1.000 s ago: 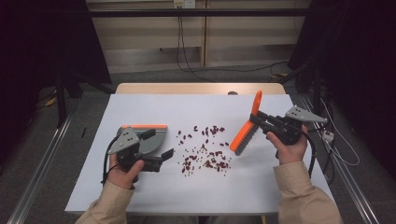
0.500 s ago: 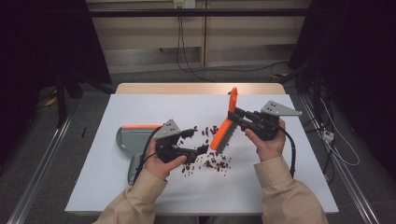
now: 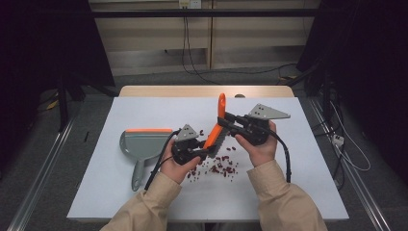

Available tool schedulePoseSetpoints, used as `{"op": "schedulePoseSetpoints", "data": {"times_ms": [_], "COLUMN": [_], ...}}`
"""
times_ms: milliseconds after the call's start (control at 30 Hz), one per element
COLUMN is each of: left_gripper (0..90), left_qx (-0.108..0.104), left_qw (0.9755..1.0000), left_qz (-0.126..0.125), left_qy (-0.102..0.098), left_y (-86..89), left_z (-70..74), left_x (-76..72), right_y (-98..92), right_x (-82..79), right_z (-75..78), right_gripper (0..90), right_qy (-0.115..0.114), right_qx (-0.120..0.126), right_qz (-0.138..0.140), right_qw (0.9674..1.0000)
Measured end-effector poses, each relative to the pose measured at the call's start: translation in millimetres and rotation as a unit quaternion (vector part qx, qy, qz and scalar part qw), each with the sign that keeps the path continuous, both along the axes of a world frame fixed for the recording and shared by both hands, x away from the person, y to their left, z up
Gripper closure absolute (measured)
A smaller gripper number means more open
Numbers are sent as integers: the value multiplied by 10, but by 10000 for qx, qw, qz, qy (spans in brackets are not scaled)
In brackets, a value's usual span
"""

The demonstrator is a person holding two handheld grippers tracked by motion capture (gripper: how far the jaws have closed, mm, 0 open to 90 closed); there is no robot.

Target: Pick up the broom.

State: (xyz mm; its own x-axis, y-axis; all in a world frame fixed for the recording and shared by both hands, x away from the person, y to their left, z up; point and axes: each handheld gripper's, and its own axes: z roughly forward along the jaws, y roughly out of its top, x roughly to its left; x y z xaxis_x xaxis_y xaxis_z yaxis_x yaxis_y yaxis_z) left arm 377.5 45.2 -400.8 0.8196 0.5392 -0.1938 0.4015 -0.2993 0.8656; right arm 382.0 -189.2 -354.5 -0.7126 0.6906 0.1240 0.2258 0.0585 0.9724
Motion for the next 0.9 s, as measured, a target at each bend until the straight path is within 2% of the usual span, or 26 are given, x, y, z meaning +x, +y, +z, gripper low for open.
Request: {"op": "schedulePoseSetpoints", "data": {"times_ms": [67, 167, 267, 333, 500, 533, 633, 700, 800, 900], "left_gripper": [703, 705, 707, 707, 708, 708, 708, 708, 708, 708], "left_qx": [-51, -123, -126, -168, -227, -236, -260, -260, -304, -250], "left_qw": [10000, 9997, 9993, 9988, 9968, 9965, 9951, 9944, 9935, 9931], "left_qz": [67, 224, 347, 437, 722, 765, 903, 955, 1022, 1020], "left_qy": [-4, -65, -108, -125, -238, -256, -313, -364, -396, -514], "left_y": [5, 21, 43, 67, 136, 146, 176, 187, 167, 146], "left_z": [4, -2, -1, 0, 6, 7, 10, 9, 3, 2], "left_x": [-13, -37, -42, -38, -31, -32, -24, -21, -37, -58], "right_y": [21, 47, 90, 119, 171, 180, 204, 258, 321, 412], "right_x": [3, 2, 3, -9, -51, -58, -68, -74, -71, -60], "right_z": [-4, 3, -3, -6, -26, -38, -83, -127, -159, -202], "right_gripper": [698, 672, 514, 452, 285, 270, 241, 220, 221, 223], "right_qy": [-3, -22, -4, 48, 185, 267, 407, 590, 723, 865], "right_qx": [74, 42, 34, -27, 99, 90, 135, 266, 276, 228], "right_qz": [-50, -136, -213, -336, -647, -748, -828, -791, -784, -833], "right_qw": [10000, 9999, 9998, 9994, 9977, 9968, 9956, 9948, 9939, 9925]}}
